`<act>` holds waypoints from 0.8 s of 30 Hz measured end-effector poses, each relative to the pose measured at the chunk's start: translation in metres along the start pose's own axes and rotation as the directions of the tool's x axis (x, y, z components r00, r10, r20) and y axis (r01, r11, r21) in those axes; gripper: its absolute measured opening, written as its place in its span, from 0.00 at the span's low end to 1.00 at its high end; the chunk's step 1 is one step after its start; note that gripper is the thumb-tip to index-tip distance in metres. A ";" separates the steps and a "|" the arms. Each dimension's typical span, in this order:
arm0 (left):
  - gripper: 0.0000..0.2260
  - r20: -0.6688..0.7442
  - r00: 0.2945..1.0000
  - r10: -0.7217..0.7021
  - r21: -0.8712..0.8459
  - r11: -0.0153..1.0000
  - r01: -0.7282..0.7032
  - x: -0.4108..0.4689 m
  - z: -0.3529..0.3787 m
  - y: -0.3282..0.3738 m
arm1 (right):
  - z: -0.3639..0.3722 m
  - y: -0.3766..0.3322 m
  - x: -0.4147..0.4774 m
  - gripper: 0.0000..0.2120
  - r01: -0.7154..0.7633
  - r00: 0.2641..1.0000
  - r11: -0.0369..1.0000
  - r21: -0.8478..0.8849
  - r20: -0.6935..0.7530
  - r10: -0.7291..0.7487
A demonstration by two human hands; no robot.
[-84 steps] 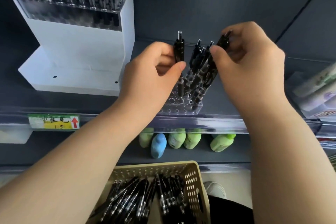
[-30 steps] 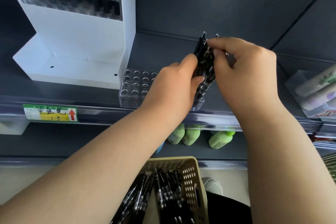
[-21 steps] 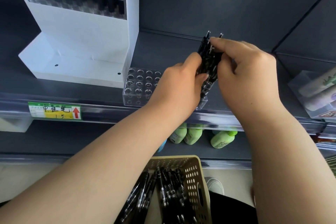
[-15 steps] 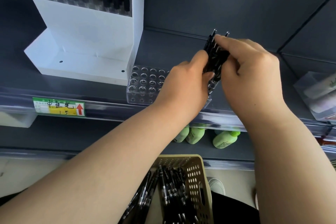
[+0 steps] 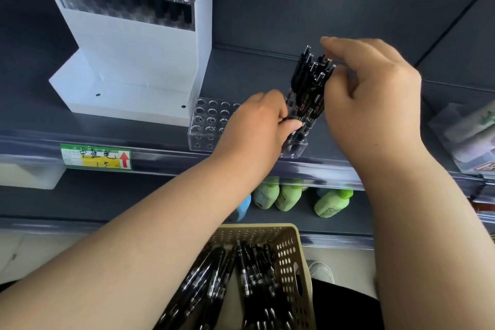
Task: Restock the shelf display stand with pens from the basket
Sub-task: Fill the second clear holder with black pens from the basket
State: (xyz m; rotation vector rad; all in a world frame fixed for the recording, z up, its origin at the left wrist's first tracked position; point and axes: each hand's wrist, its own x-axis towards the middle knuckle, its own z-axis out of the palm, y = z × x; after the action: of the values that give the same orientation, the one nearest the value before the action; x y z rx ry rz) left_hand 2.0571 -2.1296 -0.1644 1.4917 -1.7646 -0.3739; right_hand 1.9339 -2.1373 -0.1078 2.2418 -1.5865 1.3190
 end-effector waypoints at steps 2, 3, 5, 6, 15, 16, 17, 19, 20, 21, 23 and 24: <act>0.08 0.024 1.000 -0.008 0.051 0.999 0.007 -0.010 -0.010 -0.004 | -0.006 -0.002 -0.006 0.19 0.025 0.998 0.999 0.020 -0.050 -0.024; 0.07 0.029 1.000 -0.002 0.081 0.997 -0.001 -0.017 -0.017 -0.006 | -0.009 -0.005 -0.012 0.18 0.037 0.996 0.999 0.033 -0.077 -0.034; 0.05 0.060 0.998 0.002 0.159 0.987 -0.011 -0.031 -0.031 -0.011 | -0.012 -0.009 -0.027 0.16 0.059 0.993 0.996 0.070 -0.109 -0.051; 0.05 0.092 0.996 -0.006 0.210 0.978 -0.014 -0.040 -0.039 -0.014 | -0.014 -0.013 -0.036 0.15 0.070 0.993 0.993 0.091 -0.100 -0.061; 0.09 0.322 0.830 -0.455 0.504 0.825 0.257 -0.148 -0.058 -0.067 | 0.041 -0.024 -0.159 0.15 -0.235 0.625 0.939 -0.252 0.700 0.344; 0.10 0.326 0.807 -0.492 0.521 0.806 0.281 -0.163 -0.053 -0.071 | 0.046 -0.026 -0.182 0.15 -0.341 0.526 0.897 -0.281 0.734 0.430; 0.11 0.332 0.782 -0.527 0.536 0.788 0.303 -0.177 -0.046 -0.076 | 0.050 -0.028 -0.205 0.14 -0.470 0.426 0.829 -0.305 0.744 0.515; 0.13 0.348 0.724 -0.596 0.546 0.757 0.360 -0.207 -0.031 -0.084 | 0.055 -0.033 -0.248 0.13 -0.647 0.240 0.664 -0.376 0.726 0.645; 0.14 0.367 0.689 -0.625 0.540 0.747 0.389 -0.219 -0.024 -0.087 | 0.058 -0.036 -0.262 0.13 -0.683 0.182 0.607 -0.407 0.709 0.681; 0.15 0.390 0.663 -0.639 0.530 0.745 0.405 -0.227 -0.019 -0.089 | 0.061 -0.039 -0.269 0.13 -0.690 0.161 0.590 -0.419 0.706 0.690; 0.15 0.430 0.644 -0.632 0.514 0.758 0.401 -0.233 -0.012 -0.091 | 0.068 -0.040 -0.267 0.16 -0.674 0.188 0.613 -0.412 0.707 0.682; 0.14 0.435 0.648 -0.625 0.500 0.766 0.404 -0.232 -0.010 -0.092 | 0.071 -0.040 -0.262 0.17 -0.677 0.196 0.612 -0.409 0.701 0.686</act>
State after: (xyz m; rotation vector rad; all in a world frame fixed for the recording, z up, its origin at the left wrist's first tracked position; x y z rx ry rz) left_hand 2.1303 -1.9358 -0.3043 2.3742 -1.8791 -0.9358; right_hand 1.9852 -1.9664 -0.3166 2.2903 -3.2019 0.0756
